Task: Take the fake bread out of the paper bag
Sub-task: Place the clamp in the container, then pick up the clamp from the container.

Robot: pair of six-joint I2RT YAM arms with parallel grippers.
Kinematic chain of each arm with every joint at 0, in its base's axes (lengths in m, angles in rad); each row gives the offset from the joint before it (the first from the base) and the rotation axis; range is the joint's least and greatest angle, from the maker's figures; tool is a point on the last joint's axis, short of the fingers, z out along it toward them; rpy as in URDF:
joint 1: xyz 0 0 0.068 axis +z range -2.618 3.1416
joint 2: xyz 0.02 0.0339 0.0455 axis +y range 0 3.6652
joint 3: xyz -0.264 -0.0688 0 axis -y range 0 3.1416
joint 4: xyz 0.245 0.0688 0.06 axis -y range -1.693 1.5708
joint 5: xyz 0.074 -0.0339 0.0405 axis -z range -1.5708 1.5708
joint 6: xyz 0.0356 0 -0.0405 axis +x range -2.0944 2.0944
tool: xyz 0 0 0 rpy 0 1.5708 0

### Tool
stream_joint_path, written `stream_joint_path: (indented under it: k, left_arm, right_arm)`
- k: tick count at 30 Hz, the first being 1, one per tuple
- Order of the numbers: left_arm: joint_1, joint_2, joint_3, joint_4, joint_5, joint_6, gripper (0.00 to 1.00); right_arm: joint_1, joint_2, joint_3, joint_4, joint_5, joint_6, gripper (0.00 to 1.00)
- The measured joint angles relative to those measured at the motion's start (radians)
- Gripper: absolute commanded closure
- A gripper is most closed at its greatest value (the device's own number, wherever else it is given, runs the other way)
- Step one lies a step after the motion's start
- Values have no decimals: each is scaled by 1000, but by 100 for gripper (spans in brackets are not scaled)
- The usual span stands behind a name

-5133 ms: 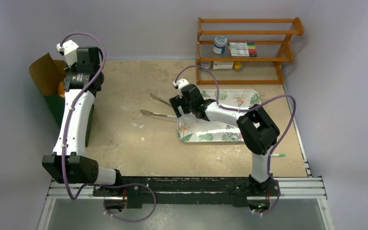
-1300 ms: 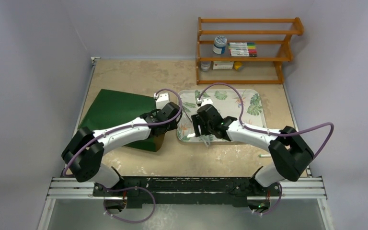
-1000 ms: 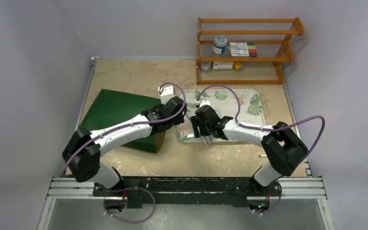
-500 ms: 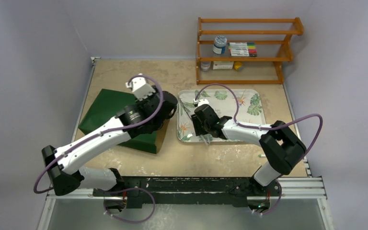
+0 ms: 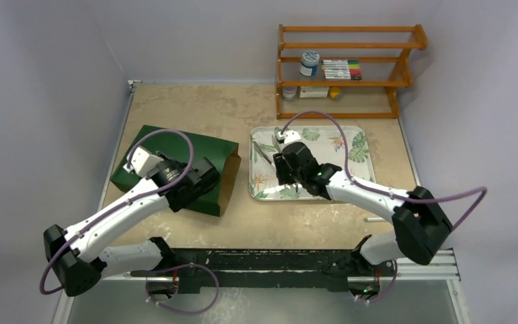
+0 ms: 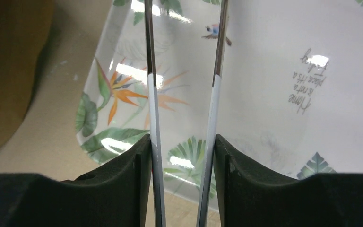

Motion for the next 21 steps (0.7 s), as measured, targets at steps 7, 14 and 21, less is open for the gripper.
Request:
stream_joint_path:
  k: [7, 14, 21]
  left_arm:
    - [115, 104, -2, -8, 7, -45, 60]
    - [285, 71, -45, -14, 66, -59, 60]
    - [420, 10, -69, -22, 87, -60, 60]
  right_arm:
    - [13, -143, -15, -49, -14, 1, 54]
    - [49, -247, -28, -143, -23, 13, 56]
    - [97, -309, -28, -210, -26, 39, 56]
